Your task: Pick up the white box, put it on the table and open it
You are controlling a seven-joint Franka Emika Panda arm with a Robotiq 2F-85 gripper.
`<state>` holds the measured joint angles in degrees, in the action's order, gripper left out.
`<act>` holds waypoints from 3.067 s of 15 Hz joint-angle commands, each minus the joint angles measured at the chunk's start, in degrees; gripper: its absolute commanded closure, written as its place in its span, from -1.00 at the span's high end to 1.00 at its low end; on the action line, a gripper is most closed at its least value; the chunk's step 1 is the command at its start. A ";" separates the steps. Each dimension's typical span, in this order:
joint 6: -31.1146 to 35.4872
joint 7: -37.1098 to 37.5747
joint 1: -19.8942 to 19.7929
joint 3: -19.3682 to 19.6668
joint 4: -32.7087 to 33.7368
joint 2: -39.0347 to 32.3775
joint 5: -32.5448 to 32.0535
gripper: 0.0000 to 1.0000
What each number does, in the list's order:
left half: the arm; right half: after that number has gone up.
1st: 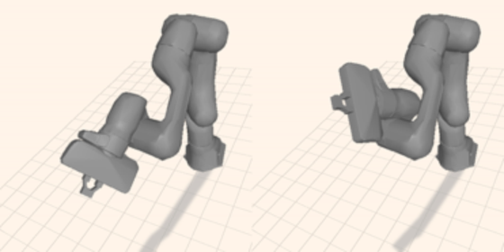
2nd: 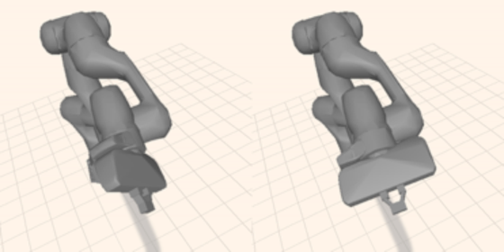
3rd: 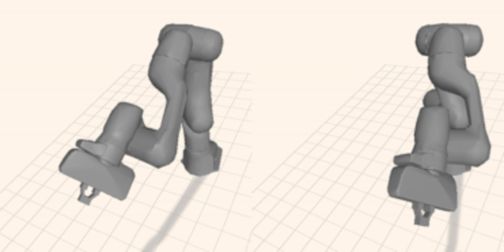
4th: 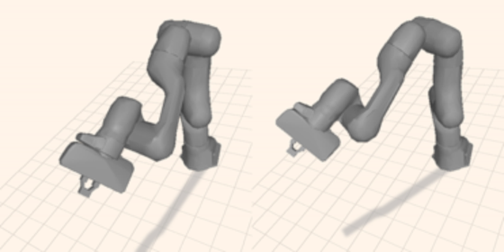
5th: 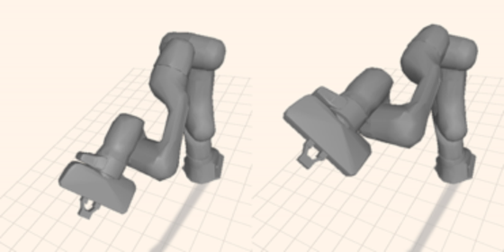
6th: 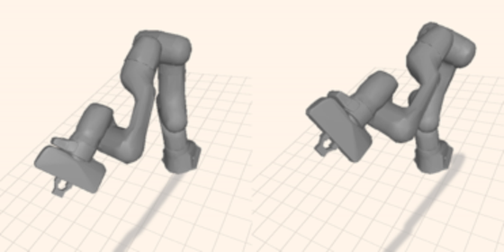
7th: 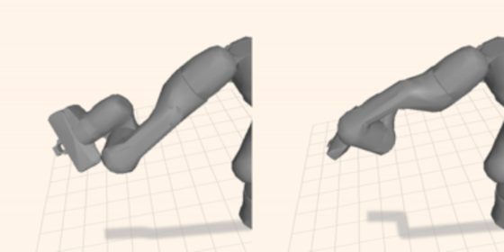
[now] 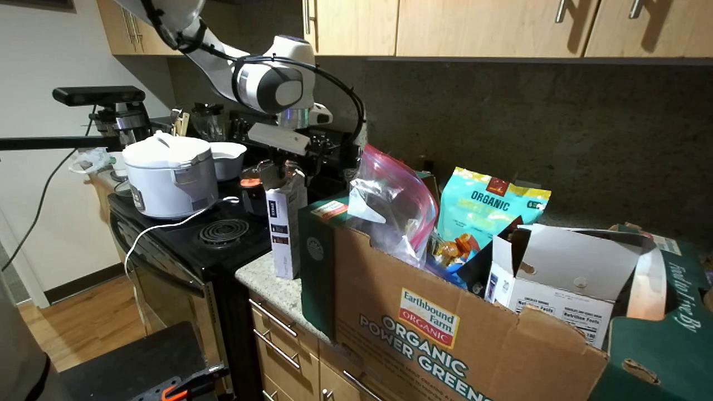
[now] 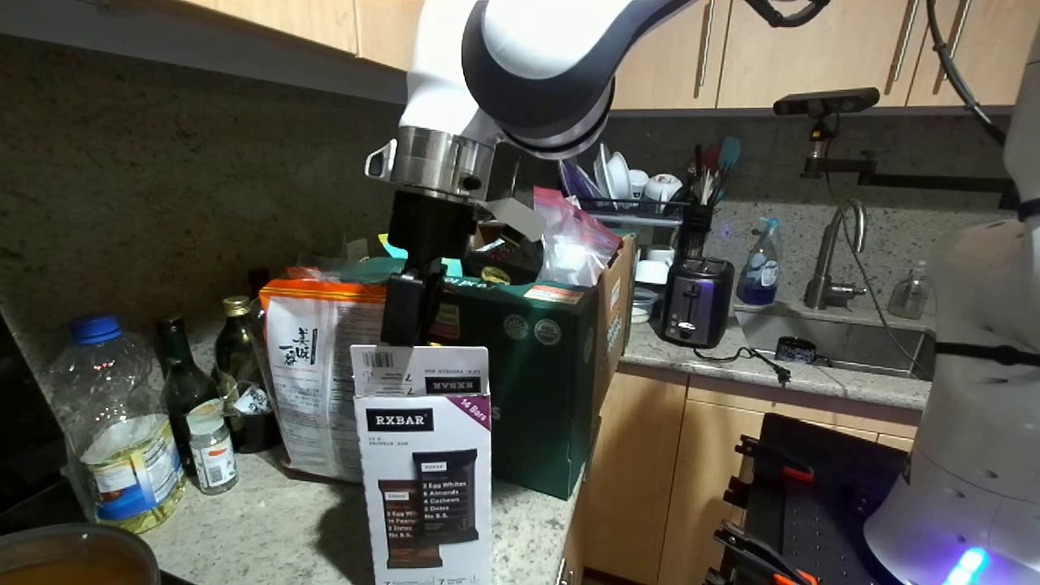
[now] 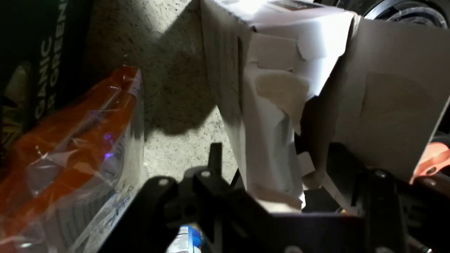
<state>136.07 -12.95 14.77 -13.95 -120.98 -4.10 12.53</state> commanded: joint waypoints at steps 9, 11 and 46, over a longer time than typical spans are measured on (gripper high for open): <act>-7.68 7.07 2.10 -2.49 2.39 4.66 -7.34 0.89; -8.93 6.95 2.46 -2.91 3.14 5.30 -7.61 0.71; -16.40 6.09 2.70 -3.65 5.84 3.32 -9.26 -1.00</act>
<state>121.83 -5.62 17.28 -17.45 -116.30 -0.37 2.63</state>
